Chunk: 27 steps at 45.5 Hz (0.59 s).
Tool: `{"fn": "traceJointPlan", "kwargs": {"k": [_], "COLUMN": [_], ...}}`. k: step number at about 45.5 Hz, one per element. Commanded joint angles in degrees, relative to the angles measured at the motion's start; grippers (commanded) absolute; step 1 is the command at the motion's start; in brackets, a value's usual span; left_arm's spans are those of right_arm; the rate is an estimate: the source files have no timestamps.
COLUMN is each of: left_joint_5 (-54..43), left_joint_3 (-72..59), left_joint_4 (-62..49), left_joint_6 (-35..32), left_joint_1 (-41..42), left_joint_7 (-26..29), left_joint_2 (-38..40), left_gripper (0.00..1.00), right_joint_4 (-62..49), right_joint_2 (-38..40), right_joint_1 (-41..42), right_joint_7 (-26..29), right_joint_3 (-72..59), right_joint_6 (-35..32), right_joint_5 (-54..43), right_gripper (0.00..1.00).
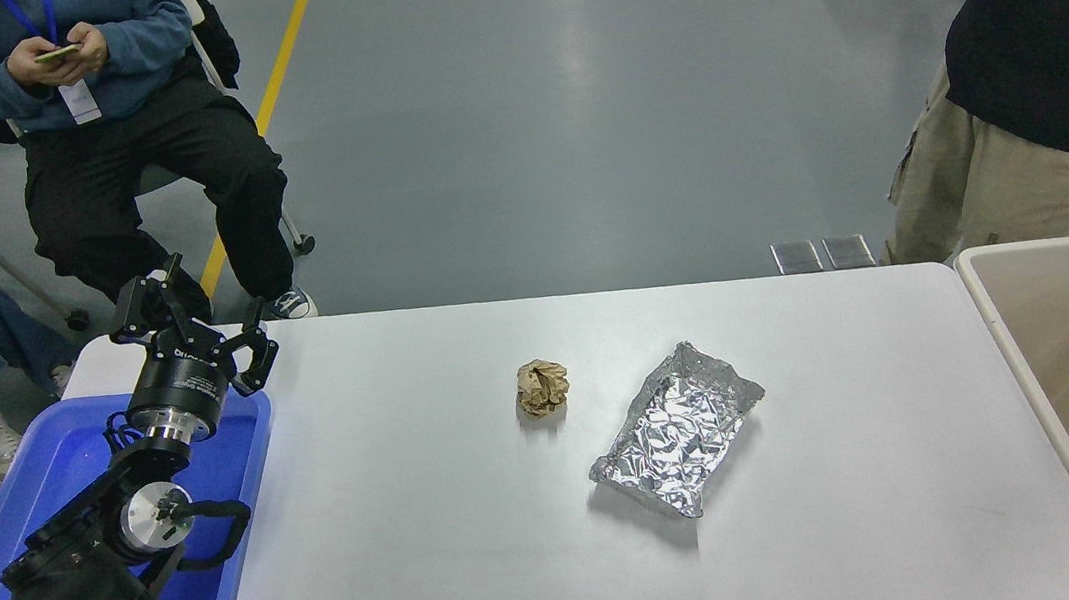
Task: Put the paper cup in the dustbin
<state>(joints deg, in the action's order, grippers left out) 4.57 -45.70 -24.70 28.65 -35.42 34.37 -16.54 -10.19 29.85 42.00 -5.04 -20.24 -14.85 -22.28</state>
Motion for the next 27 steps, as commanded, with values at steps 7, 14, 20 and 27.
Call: {"fn": "traceJointPlan", "kwargs": {"k": [7,14,20,27], "left_joint_5": [0.0,0.0,0.0,0.0], "left_joint_3": [0.0,0.0,0.0,0.0], "left_joint_4": [0.0,0.0,0.0,0.0], "left_joint_6": [0.0,0.0,0.0,0.0], "left_joint_1": [0.0,0.0,0.0,0.0], "left_joint_7": [0.0,0.0,0.0,0.0], "left_joint_2": [0.0,0.0,-0.1,0.0], "left_gripper": [1.0,1.0,1.0,1.0], "right_joint_4": [-1.4,-1.5,-1.4,-1.1], "right_joint_2": [-3.7,-4.5,-5.2,-5.9], "right_joint_1": [-4.5,-4.5,-4.6,-4.6], "right_joint_7": [0.3,0.3,0.3,0.6], "right_joint_3": [2.3,3.8,4.0,5.4], "right_joint_6": [3.1,3.4,3.5,3.7], "right_joint_5": [1.5,1.5,1.5,1.5], "right_gripper": [0.0,0.0,0.0,0.0]}}
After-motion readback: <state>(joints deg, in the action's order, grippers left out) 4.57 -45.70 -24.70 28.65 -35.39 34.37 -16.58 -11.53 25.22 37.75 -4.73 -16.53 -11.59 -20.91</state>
